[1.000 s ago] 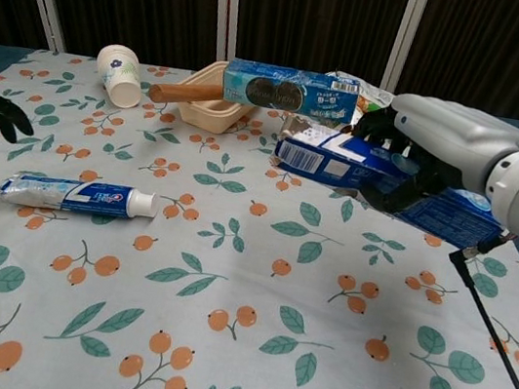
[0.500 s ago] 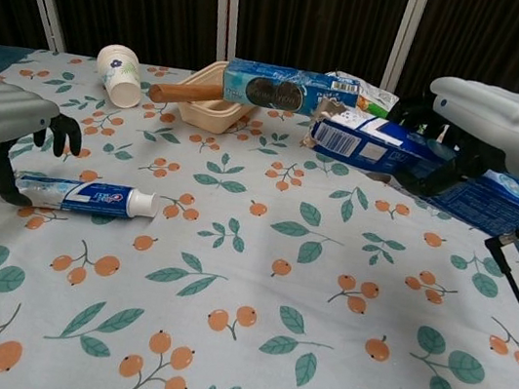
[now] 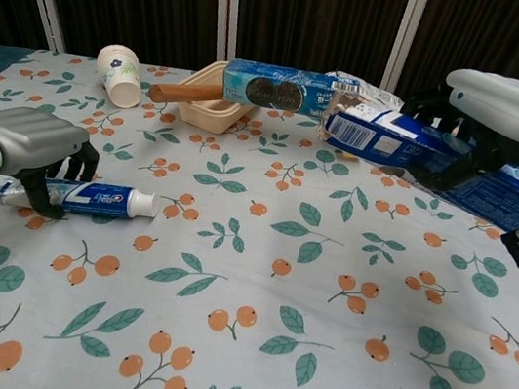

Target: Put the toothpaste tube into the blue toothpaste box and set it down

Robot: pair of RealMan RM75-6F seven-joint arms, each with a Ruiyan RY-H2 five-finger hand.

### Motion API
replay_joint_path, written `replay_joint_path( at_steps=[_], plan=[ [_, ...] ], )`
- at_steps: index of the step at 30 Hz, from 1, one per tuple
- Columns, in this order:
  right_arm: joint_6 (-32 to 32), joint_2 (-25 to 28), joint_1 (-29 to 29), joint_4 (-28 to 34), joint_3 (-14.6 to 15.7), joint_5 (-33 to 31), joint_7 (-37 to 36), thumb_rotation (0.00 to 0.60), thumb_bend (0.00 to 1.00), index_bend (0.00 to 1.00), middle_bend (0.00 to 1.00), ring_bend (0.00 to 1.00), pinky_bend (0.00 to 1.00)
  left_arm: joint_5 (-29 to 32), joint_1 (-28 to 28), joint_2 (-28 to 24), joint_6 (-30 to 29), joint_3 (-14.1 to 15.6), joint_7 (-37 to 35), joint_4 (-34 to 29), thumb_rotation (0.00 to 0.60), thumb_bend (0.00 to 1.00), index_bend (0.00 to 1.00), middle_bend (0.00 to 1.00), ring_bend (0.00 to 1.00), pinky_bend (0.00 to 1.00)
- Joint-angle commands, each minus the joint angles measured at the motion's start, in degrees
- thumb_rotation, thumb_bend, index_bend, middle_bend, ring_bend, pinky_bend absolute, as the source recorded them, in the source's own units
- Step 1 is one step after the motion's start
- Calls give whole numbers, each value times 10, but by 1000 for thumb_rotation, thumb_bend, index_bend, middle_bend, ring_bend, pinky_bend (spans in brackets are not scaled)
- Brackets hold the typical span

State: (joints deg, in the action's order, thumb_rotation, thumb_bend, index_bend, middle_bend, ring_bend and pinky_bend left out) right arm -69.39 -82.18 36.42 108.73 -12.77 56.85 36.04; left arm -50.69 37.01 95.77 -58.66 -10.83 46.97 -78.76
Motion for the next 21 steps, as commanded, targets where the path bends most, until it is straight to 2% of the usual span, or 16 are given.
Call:
replay_joint_path(
  at_steps=[1,6,11,16,21],
  plan=[
    [-2,2,-1,1,0,1,-3,600,456,419,466,427,403,-7,1,3,-6,7,-2,1,600,490,685,722,669,700],
    [-7,8,-2,7,0,4,-9,600,456,419,466,427,402,-52,-5,-12,-31,20,-23,-15,600,532,727,769,712,737],
    [-14,16,-5,19,-3,6,-15,600,455,419,466,427,402,-119,-1,-57,-51,24,-47,-56,600,532,728,771,715,737],
    [-25,24,-9,41,0,13,-14,600,455,419,466,427,403,-178,21,-115,-54,1,-77,-118,600,532,728,771,714,737],
    [-33,32,-13,59,2,17,-14,600,455,419,466,426,403,-242,54,-167,-43,-22,-90,-148,600,532,728,769,715,737]
  ],
)
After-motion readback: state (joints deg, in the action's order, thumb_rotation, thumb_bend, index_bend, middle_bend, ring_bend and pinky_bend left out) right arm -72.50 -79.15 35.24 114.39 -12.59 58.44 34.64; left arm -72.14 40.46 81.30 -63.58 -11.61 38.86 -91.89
